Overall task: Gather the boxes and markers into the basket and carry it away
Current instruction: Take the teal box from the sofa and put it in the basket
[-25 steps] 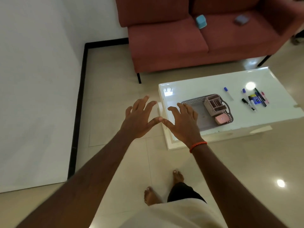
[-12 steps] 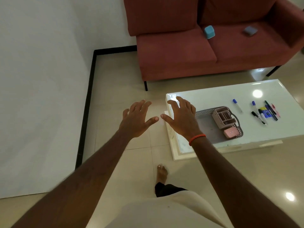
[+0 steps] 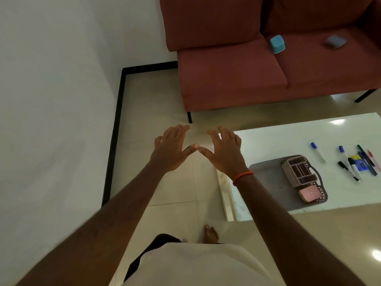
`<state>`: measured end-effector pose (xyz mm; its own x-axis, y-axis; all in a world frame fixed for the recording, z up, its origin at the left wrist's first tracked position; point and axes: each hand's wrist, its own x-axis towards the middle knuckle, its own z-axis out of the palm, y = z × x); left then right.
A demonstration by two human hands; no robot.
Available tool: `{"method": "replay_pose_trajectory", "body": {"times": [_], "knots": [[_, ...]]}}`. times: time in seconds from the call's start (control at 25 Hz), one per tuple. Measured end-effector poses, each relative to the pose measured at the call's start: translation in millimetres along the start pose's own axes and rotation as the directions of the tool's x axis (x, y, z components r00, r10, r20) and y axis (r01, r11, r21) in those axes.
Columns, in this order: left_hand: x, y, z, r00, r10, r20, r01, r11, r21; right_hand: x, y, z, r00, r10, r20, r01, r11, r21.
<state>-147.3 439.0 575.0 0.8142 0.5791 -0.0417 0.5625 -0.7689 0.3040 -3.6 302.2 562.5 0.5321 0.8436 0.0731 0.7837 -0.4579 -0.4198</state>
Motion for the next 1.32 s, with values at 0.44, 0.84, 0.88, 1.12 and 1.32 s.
{"method": "replay_pose_trajectory", "body": {"times": [0.44, 0.84, 0.88, 1.12, 1.32], "knots": [[135.2, -73.9, -12.8, 0.990, 0.123, 0.072, -0.120, 0.992, -0.040, 129.8, -8.7, 28.1, 0.995, 0.096, -0.023, -0.097, 0.994, -0.048], [280.9, -117.5, -45.6, 0.982, 0.170, 0.086, -0.153, 0.973, -0.173, 240.5, -14.9, 22.1, 0.945, 0.313, -0.093, -0.316, 0.949, -0.010], [293.7, -115.2, -46.6, 0.979, 0.184, 0.089, -0.167, 0.970, -0.174, 252.0, -12.6, 19.5, 0.943, 0.317, -0.103, -0.319, 0.948, -0.011], [397.1, -91.3, -43.0, 0.952, 0.286, 0.107, -0.265, 0.949, -0.171, 329.8, 36.8, 0.2, 0.924, 0.350, -0.156, -0.360, 0.932, -0.040], [481.3, -73.3, -39.9, 0.923, 0.354, 0.149, -0.337, 0.932, -0.131, 392.9, 80.9, -17.0, 0.898, 0.407, -0.165, -0.419, 0.907, -0.044]]}}
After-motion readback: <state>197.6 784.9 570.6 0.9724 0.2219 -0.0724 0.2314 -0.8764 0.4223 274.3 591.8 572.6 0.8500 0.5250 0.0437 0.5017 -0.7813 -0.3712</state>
